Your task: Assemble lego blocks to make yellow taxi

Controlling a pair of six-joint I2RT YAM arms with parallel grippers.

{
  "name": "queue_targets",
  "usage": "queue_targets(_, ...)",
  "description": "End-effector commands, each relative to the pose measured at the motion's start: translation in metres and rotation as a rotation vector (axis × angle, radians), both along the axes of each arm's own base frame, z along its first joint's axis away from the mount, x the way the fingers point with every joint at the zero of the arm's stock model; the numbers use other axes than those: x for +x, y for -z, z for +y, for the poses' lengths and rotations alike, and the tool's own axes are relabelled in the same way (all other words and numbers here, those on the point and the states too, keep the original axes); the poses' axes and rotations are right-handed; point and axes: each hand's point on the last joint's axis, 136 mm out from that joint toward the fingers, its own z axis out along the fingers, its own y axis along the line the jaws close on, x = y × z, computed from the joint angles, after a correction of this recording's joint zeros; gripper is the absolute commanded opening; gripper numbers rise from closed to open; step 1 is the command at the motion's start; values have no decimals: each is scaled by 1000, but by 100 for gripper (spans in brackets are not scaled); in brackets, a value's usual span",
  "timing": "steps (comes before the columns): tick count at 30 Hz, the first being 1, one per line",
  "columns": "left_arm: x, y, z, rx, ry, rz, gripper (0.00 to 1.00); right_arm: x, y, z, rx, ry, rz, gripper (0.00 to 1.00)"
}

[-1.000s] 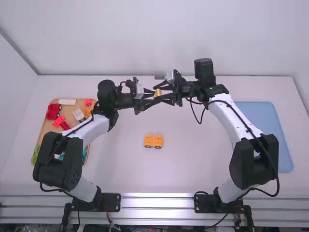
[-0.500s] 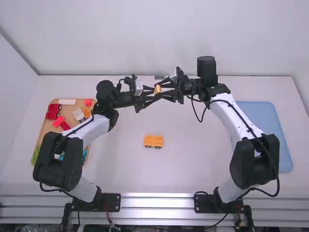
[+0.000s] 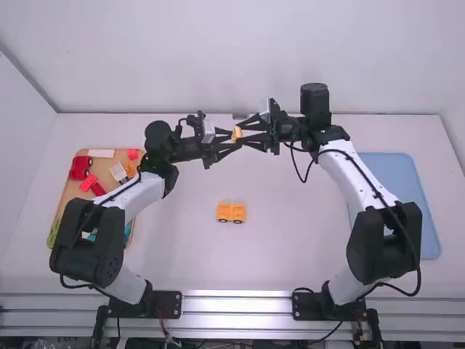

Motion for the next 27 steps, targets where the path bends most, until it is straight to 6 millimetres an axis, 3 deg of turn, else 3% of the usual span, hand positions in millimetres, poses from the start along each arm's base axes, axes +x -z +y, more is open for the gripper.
queue_targets(1,0,-4,-1,-5,-4,-6,2,-7,-18,2,21,-26,-33,31)
queue_targets(4,1,-4,-1,-5,-4,-6,2,-8,-17,3,21,-31,-33,26)
queue_targets(6,1,-4,-1,-5,-4,-6,13,-9,-18,5,21,-36,-33,22)
queue_targets(10,2,-4,1,-5,-9,-6,65,-8,-18,4,23,-32,-41,20)
queue_targets(11,2,-3,2,-5,-11,-3,99,-6,-19,4,21,-26,-48,17)
queue_targets(14,3,2,1,1,-12,29,99,14,-18,4,-11,88,-5,16)
queue_targets(16,11,11,7,9,-55,89,99,49,-13,-8,-58,302,79,14)
queue_targets(17,19,19,13,18,-99,140,99,65,-6,-15,-97,431,117,14)
queue_targets(19,27,29,20,32,-153,187,99,79,6,-26,-163,565,139,14)
queue_targets(20,34,39,27,56,-195,209,99,86,21,-38,-248,689,170,15)
queue_targets(23,44,54,40,101,-270,226,99,83,51,-56,-413,852,241,15)
queue_targets(27,61,66,64,121,-396,277,99,53,104,-74,-665,1026,432,11)
